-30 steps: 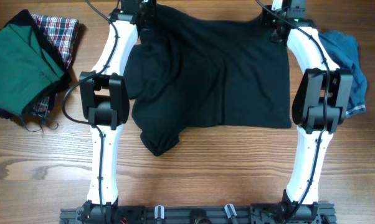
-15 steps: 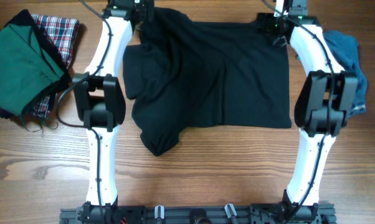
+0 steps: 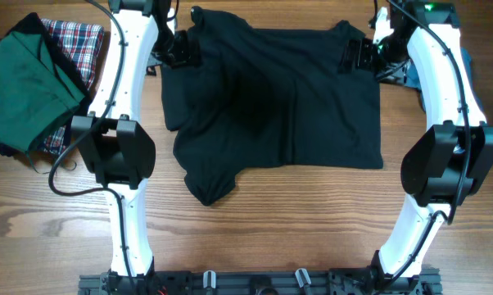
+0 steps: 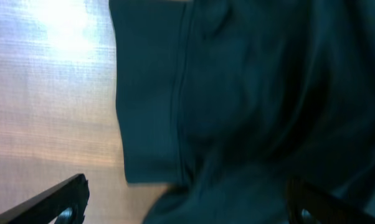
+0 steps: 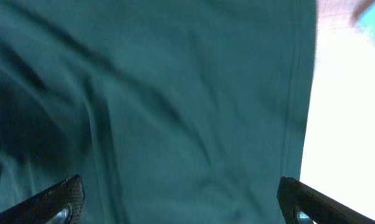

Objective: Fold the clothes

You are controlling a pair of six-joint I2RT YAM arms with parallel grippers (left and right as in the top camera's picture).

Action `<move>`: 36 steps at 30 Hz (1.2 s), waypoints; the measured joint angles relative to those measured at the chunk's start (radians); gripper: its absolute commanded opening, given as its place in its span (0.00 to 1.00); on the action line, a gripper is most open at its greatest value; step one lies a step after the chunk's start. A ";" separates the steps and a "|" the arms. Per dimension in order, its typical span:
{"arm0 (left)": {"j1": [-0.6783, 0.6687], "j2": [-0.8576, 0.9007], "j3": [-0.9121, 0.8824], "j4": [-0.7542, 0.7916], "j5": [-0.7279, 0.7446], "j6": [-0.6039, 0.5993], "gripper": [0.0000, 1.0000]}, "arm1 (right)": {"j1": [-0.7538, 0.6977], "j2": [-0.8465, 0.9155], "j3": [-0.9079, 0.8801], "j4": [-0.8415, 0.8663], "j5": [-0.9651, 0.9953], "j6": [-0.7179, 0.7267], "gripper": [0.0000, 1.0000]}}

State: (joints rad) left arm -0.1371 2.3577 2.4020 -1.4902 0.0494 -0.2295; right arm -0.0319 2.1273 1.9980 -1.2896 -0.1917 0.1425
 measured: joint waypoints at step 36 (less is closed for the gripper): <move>-0.171 -0.507 0.001 -0.159 -0.082 -0.203 1.00 | -0.047 -0.559 -0.030 -0.312 0.043 0.059 1.00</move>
State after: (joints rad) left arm -0.3077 1.8511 2.4027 -1.6489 -0.0322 -0.4324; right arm -0.0784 1.5684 1.9678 -1.6020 -0.1486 0.2016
